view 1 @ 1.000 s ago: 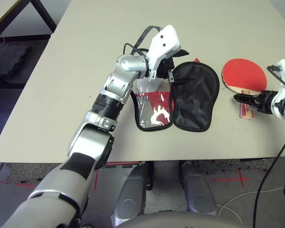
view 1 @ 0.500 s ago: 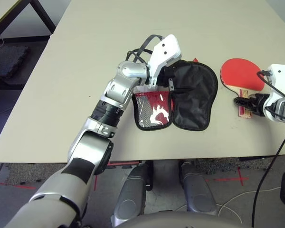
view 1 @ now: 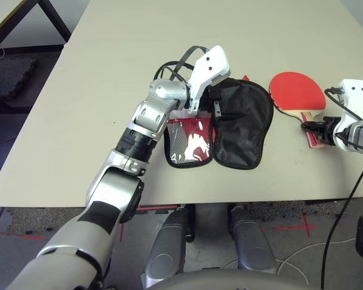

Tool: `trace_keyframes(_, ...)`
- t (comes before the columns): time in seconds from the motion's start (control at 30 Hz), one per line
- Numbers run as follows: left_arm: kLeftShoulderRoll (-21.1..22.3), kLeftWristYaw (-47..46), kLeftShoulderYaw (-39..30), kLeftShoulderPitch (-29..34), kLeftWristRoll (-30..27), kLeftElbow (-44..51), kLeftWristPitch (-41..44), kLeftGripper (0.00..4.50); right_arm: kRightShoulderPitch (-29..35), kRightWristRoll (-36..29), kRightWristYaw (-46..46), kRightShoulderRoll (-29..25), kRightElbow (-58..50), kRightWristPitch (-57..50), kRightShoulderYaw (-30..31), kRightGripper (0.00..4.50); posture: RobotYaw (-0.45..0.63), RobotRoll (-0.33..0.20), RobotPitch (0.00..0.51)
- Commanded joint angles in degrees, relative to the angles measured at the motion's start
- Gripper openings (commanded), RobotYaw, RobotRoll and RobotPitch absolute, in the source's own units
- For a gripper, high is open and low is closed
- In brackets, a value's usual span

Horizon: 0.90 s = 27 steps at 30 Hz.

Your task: Store the ping-pong paddle in its case and zip it.

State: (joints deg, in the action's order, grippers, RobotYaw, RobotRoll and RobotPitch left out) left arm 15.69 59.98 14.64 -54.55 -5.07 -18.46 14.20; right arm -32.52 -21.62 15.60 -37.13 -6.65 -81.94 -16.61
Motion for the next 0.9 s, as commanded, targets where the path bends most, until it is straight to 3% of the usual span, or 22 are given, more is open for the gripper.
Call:
trace_keyframes(0.03, -0.1, 0.2, 0.7, 0.8, -0.2, 0.8, 0.2, 4.50, -1.0, 2.0, -2.3, 0.0, 0.8, 0.7, -2.6, 1.13, -0.03, 0.000, 0.244)
trace_keyframes(0.43, -0.2, 0.2, 0.4, -0.3, 0.0, -1.3, -0.9, 4.50, -7.4, -2.3, -1.7, 1.2, -11.3, -10.5, -3.6, 1.13, -0.05, 0.000, 0.241)
trace_keyframes(0.7, -0.5, 0.2, 0.3, -1.5, 0.2, -3.7, -2.5, 4.50, -3.9, -12.5, -7.7, 5.8, -18.5, -10.6, -3.6, 1.13, -0.07, 0.000, 0.234)
trace_keyframes(0.9, -1.0, -0.2, 0.0, -3.0, 0.5, -6.3, -4.2, 4.50, 0.3, -25.4, -15.3, 6.7, -22.3, -10.6, -1.6, 1.13, -0.07, 0.000, 0.229)
